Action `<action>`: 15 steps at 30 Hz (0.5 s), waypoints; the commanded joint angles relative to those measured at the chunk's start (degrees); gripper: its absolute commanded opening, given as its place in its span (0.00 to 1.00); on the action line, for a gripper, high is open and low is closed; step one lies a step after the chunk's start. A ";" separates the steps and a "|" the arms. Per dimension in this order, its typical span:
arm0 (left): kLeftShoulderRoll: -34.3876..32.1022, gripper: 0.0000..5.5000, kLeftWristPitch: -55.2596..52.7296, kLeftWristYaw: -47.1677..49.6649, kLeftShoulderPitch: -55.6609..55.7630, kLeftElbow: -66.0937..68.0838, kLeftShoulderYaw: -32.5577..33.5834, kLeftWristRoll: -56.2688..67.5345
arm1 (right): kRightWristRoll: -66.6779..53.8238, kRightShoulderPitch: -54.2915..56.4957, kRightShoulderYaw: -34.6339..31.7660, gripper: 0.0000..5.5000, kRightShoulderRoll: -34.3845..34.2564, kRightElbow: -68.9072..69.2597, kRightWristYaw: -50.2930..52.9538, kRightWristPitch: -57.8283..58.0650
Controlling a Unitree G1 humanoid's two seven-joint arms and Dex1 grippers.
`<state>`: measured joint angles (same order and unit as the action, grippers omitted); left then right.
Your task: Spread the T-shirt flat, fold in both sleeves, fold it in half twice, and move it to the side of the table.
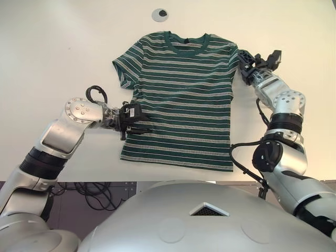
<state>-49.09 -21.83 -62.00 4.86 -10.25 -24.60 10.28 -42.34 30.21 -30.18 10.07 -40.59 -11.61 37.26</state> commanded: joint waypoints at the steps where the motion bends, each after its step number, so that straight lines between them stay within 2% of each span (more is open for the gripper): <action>1: -0.05 0.35 -5.58 0.30 -4.04 4.21 -5.12 -4.56 | 3.13 2.08 1.38 0.37 1.33 -5.01 -1.09 -2.47; 14: -0.14 0.35 -5.25 -0.08 -3.38 4.75 -5.27 -4.80 | 4.34 1.72 0.90 0.01 1.10 -7.06 -2.75 -5.15; 15: -0.20 0.35 -5.24 -0.10 -3.41 4.64 -5.29 -4.78 | 4.45 1.53 1.09 0.00 0.95 -6.97 -2.80 -5.17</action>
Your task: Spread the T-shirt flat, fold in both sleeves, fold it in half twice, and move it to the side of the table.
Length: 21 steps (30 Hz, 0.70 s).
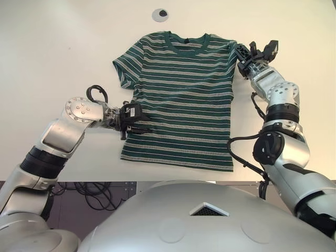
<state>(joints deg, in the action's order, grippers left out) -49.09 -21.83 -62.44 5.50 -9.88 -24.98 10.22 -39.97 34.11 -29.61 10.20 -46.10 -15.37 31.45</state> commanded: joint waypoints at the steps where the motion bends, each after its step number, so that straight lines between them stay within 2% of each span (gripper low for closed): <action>1: -0.26 0.35 -5.25 0.32 -4.04 4.19 -4.91 -4.72 | 3.17 -2.70 1.61 0.00 0.85 -1.16 0.86 0.05; 2: -0.34 0.35 -5.25 0.25 -4.03 4.07 -4.93 -4.72 | 5.46 -3.41 3.93 0.00 1.02 0.09 0.48 -1.26; 8: -0.52 0.35 -6.14 0.68 -4.83 2.63 -4.85 -4.30 | 32.00 -8.81 30.83 0.00 3.30 14.10 -0.20 -10.05; 10: -0.34 0.35 -6.44 0.88 -5.01 2.35 -4.96 -4.20 | 37.89 -9.35 35.91 0.00 4.05 17.82 0.04 -11.40; 16: 0.14 0.35 -6.59 1.38 -5.31 2.56 -5.22 -4.09 | 50.05 -8.31 42.90 0.00 5.99 28.40 2.93 -15.99; 21: 0.37 0.35 -6.48 1.62 -5.55 2.81 -5.22 -4.02 | 57.38 -7.31 47.42 0.00 7.01 32.66 1.27 -10.93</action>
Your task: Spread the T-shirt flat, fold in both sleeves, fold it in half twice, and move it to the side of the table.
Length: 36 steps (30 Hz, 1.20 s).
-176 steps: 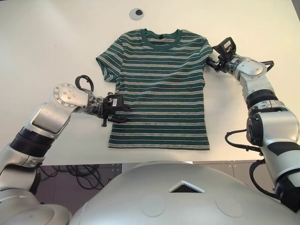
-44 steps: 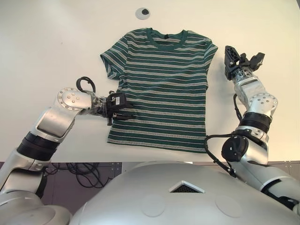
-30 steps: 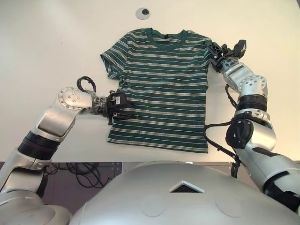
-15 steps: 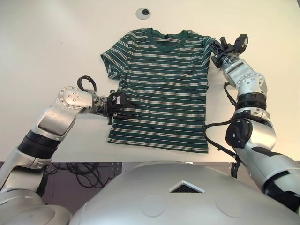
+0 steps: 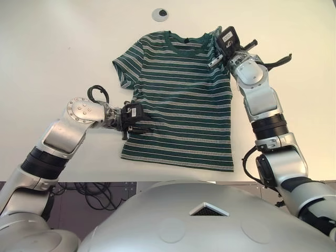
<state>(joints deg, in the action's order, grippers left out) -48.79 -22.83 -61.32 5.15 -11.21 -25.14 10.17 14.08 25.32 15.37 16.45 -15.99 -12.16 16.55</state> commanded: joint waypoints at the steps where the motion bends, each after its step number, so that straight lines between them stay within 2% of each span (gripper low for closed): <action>1: 0.08 0.35 -5.46 0.54 -5.27 4.14 -5.06 -3.97 | 3.87 1.62 3.19 0.00 0.44 3.07 -2.89 5.09; 8: 0.12 0.35 -5.25 0.39 -5.13 4.39 -5.27 -4.16 | 8.80 5.17 11.47 0.00 -4.23 0.27 -7.31 14.09; 10: 0.13 0.35 -5.19 0.32 -4.96 4.52 -5.30 -4.24 | 8.40 5.79 11.57 0.00 -6.07 -0.36 -7.11 14.77; 13: 0.26 0.35 -5.45 0.51 -5.08 4.03 -5.41 -4.23 | 8.50 5.93 10.55 0.11 -7.53 -0.38 -5.55 15.71; 16: 0.44 0.35 -5.66 0.67 -5.18 3.69 -5.48 -4.16 | 5.33 2.99 6.36 0.21 -7.27 6.71 -6.59 16.98; 20: 0.49 0.35 -5.97 1.65 -6.03 3.45 -5.02 -3.85 | -1.51 -2.10 4.81 0.32 -7.30 17.73 -13.43 19.22; 21: 0.51 0.35 -5.90 1.70 -5.89 3.54 -5.05 -3.87 | -3.68 -2.94 3.21 0.32 -8.14 20.61 -13.87 20.25; 24: 0.35 0.35 -5.98 1.73 -5.68 3.42 -4.80 -3.63 | -10.95 -4.80 -11.52 0.32 -9.91 25.76 -9.45 23.94; 26: 0.04 0.35 -5.97 1.81 -6.19 3.14 -4.75 -3.64 | -17.34 -6.92 -22.30 0.32 -9.97 22.33 -7.61 22.32; 28: -0.32 0.35 -5.96 1.46 -6.32 3.02 -4.70 -3.59 | -23.11 -8.80 -29.56 0.32 -10.90 19.03 -7.18 21.03; 36: -1.14 0.35 -6.16 0.45 -5.74 2.82 -4.71 -3.49 | -40.29 -13.16 -38.81 0.32 -14.58 12.10 -9.55 25.03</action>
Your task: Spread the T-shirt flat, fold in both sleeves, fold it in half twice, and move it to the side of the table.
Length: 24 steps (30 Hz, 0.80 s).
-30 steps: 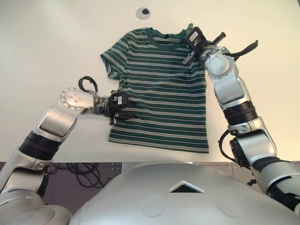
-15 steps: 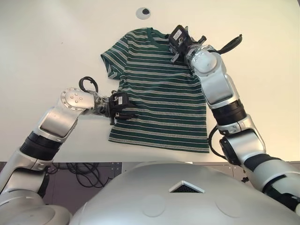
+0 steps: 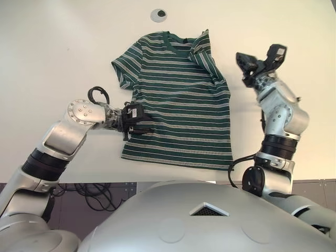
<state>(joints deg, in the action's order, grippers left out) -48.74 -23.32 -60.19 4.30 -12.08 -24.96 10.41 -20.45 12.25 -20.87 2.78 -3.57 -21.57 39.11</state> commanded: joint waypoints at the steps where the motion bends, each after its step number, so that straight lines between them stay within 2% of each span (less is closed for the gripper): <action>1: -1.24 0.35 -5.66 -0.78 -4.87 3.71 -4.90 -3.72 | -7.18 -0.06 -2.73 0.32 -0.99 -0.18 -0.13 3.45; 15: -0.62 0.35 -5.11 -0.88 -4.01 4.75 -5.18 -4.09 | -5.68 1.38 7.79 0.32 1.94 -5.43 0.27 5.62; 21: -0.36 0.35 -4.73 -0.52 -4.46 5.04 -5.15 -4.17 | 4.13 -2.75 21.27 0.32 6.73 2.05 -4.85 -5.97; 24: -0.43 0.35 -4.57 -0.50 -4.56 5.11 -5.15 -4.27 | 6.86 -3.68 24.88 0.32 8.12 4.37 -5.41 -8.39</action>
<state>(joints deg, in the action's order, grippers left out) -48.59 -23.31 -60.55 4.71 -11.71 -25.14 10.32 -15.09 9.12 2.31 9.86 -1.27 -26.54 31.65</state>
